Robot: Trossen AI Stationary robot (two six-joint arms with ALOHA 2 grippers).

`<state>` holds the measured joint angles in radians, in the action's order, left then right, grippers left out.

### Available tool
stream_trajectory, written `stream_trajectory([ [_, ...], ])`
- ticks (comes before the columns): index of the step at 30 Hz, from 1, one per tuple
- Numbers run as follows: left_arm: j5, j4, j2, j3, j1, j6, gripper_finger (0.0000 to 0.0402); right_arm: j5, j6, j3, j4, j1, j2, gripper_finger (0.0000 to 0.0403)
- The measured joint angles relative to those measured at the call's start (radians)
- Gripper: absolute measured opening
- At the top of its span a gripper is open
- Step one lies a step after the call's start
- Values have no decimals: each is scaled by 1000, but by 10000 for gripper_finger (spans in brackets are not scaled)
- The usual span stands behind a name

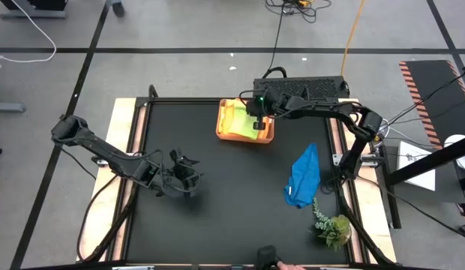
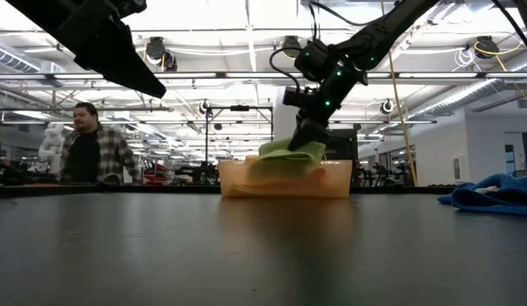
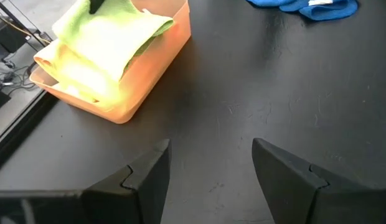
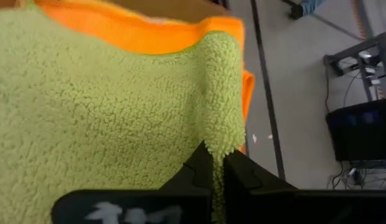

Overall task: Fold microfiber towels
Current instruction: Put the green towel in the orange bin, then fold the blue towel

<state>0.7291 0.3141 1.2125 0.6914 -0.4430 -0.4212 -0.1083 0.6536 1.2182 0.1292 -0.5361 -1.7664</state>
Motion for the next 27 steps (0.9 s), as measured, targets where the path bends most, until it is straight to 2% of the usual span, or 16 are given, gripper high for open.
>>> stream_trajectory([
  [7,-4,2,0,0,8,0,225,2,13,0,85,-13,0,33],
  [13,-5,1,0,0,17,0,225,-17,-52,-1,151,-4,26,112],
  [17,-12,-4,0,0,17,-3,225,-101,-65,-1,171,22,108,166],
  [19,-14,-4,0,0,17,-6,225,-97,-86,-1,168,36,155,184],
  [21,-14,-4,0,0,17,-6,225,-39,-137,-1,150,43,194,193],
  [23,-14,-9,0,0,17,-6,225,71,-206,-20,88,43,216,194],
  [25,-14,-10,0,0,17,-6,225,182,-253,-61,16,40,221,189],
  [27,-14,-16,0,0,17,-6,225,236,-273,-117,-63,39,211,179],
])
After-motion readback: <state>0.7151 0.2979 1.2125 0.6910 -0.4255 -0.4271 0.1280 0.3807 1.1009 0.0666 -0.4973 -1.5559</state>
